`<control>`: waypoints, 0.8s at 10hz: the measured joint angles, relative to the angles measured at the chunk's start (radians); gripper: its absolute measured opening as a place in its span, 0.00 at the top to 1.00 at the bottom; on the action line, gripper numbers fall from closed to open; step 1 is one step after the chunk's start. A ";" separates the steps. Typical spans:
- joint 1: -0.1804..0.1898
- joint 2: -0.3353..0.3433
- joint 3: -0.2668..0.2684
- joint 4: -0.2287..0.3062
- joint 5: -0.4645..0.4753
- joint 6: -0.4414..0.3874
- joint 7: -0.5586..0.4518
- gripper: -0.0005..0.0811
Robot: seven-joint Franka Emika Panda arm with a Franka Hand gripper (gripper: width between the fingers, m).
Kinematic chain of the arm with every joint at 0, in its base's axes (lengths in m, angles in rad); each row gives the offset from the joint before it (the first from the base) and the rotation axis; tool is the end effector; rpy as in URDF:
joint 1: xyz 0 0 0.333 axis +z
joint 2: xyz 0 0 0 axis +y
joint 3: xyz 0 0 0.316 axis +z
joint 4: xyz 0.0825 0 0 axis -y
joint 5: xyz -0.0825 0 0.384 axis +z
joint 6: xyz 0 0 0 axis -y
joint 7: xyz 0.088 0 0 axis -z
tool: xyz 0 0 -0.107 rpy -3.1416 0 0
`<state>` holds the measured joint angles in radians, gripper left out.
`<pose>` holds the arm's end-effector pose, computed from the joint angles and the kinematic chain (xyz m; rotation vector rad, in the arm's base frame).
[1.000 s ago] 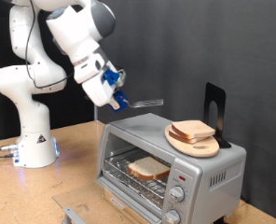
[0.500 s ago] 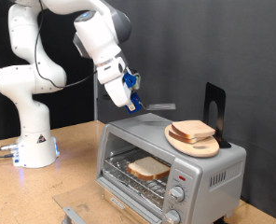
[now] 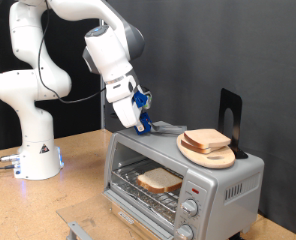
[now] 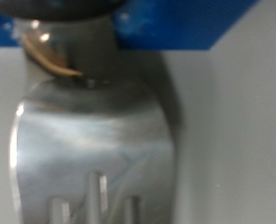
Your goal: Make a piece of toast with the oven
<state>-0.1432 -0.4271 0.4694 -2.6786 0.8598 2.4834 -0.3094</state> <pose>0.3877 0.1205 0.3752 -2.7243 0.0219 -0.3264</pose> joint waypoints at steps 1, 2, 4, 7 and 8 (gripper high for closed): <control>0.000 0.004 0.000 0.000 0.010 0.007 -0.003 0.52; 0.000 0.004 0.000 0.001 0.015 0.008 -0.004 0.24; 0.000 0.002 0.000 0.001 0.015 0.012 -0.004 0.08; 0.000 0.000 0.011 0.000 -0.006 0.065 -0.004 0.02; 0.000 -0.002 0.016 0.000 -0.014 0.082 -0.004 0.02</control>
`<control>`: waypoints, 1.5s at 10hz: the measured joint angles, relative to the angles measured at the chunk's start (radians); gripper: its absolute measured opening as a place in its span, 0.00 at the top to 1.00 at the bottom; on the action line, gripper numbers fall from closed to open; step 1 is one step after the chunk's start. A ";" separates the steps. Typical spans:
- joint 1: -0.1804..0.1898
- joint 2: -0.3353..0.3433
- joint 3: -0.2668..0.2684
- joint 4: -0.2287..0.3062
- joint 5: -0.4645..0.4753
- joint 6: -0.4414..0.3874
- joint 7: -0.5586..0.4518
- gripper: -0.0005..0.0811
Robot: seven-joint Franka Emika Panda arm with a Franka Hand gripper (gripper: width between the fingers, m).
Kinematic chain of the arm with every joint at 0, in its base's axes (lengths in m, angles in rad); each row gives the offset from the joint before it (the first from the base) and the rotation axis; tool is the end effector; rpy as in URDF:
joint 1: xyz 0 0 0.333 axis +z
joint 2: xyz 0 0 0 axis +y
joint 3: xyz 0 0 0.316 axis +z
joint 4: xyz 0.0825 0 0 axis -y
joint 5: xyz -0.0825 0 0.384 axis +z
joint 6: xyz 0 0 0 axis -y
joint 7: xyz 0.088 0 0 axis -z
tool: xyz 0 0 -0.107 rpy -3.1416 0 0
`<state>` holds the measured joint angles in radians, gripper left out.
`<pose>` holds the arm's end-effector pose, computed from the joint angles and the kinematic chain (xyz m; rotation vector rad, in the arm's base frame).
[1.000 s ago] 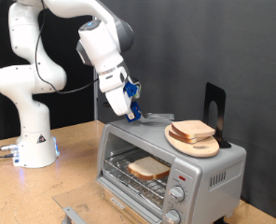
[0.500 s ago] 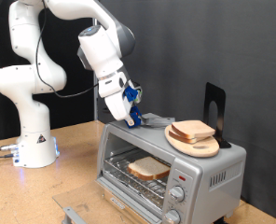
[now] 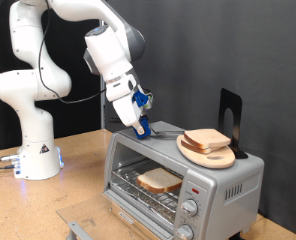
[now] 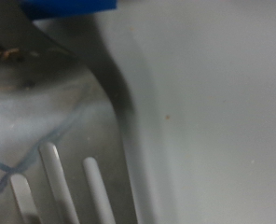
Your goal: Make a piece of toast with the oven
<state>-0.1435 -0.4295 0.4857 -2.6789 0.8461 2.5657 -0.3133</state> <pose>0.3921 0.1209 0.3825 -2.7495 0.0063 -0.4359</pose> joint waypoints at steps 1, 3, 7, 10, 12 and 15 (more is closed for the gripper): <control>0.000 -0.005 0.003 0.001 -0.005 0.016 0.000 0.02; 0.000 -0.015 0.009 0.003 -0.012 0.018 0.000 0.02; -0.001 -0.015 0.040 -0.019 -0.052 0.017 0.021 0.02; -0.001 -0.013 0.074 -0.037 -0.052 0.046 0.027 0.02; -0.001 -0.012 0.083 -0.037 -0.050 0.056 0.029 0.02; -0.001 0.004 0.107 -0.039 -0.049 0.134 0.029 0.02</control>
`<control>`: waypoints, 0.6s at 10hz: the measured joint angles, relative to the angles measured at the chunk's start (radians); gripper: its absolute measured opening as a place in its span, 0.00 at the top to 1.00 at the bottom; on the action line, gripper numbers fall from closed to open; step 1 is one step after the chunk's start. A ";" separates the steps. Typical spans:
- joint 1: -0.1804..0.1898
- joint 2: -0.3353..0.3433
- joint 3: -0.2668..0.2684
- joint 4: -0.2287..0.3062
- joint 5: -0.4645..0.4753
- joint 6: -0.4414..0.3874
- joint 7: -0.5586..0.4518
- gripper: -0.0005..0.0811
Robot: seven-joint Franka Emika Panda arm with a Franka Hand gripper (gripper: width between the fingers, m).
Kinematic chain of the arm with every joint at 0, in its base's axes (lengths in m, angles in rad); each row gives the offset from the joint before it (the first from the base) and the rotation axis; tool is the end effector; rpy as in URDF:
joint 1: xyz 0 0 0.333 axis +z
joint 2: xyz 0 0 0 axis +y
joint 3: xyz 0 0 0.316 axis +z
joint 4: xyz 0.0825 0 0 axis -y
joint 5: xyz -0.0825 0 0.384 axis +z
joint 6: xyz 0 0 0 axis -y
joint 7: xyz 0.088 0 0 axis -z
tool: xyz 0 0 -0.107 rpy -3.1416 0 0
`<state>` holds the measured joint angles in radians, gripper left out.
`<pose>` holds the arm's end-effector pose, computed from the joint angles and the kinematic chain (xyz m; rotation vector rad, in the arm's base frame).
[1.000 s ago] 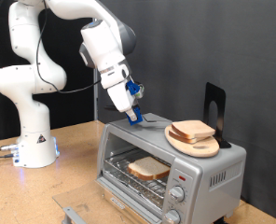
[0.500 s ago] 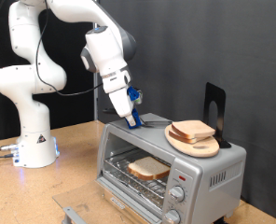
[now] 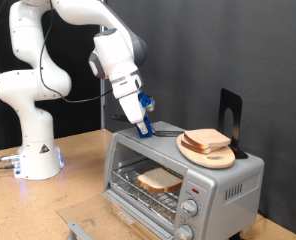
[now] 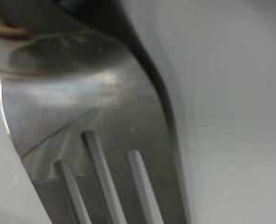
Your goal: Make a piece of toast with the oven
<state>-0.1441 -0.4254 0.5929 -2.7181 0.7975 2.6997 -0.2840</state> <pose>0.3801 0.1460 0.3699 -2.8331 -0.0992 -0.5374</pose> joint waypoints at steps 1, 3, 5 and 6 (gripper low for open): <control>-0.001 0.010 0.007 0.001 -0.004 0.027 0.000 0.02; -0.014 0.025 0.025 0.005 -0.023 0.060 0.007 0.02; -0.023 0.035 0.036 0.013 -0.031 0.072 0.008 0.02; -0.024 0.038 0.041 0.015 -0.035 0.080 0.008 0.02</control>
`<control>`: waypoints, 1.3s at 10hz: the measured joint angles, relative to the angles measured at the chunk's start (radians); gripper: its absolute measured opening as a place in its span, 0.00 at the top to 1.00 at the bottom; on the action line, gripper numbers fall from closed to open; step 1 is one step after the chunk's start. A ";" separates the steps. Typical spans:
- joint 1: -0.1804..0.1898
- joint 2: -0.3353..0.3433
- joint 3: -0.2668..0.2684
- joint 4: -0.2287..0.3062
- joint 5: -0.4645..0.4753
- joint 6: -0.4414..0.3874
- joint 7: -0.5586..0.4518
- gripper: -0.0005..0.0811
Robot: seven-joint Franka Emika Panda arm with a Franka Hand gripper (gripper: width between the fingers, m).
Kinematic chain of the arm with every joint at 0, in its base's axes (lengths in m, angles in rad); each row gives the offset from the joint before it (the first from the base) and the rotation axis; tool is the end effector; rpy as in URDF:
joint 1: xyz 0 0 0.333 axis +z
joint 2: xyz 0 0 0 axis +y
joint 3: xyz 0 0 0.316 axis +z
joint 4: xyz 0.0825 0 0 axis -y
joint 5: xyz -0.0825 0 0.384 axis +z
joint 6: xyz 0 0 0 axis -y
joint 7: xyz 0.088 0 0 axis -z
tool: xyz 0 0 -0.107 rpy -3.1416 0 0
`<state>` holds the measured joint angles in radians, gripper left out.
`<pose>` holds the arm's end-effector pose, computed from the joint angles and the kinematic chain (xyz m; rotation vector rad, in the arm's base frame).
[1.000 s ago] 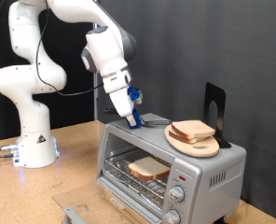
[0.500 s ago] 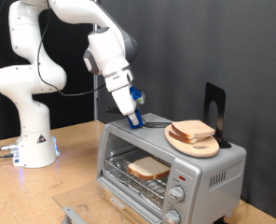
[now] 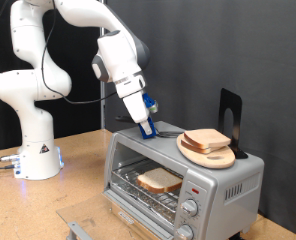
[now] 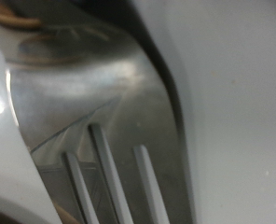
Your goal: Make a piece of toast with the oven
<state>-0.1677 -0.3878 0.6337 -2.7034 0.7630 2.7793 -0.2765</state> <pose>0.3883 0.1524 0.3689 -2.8533 -0.1333 -0.6120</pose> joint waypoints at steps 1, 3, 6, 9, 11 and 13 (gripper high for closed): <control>0.001 0.002 0.007 0.001 0.000 0.018 -0.003 0.02; 0.011 0.002 0.010 0.014 0.012 0.032 -0.005 0.02; 0.023 -0.008 -0.005 0.042 0.053 -0.008 -0.010 0.02; 0.024 -0.075 -0.097 0.088 0.081 -0.261 0.010 0.02; 0.028 -0.074 -0.092 0.077 0.107 -0.222 -0.016 0.02; 0.049 -0.107 -0.166 0.070 0.209 -0.265 -0.132 0.02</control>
<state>-0.1187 -0.4945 0.4675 -2.6330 0.9724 2.5140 -0.4085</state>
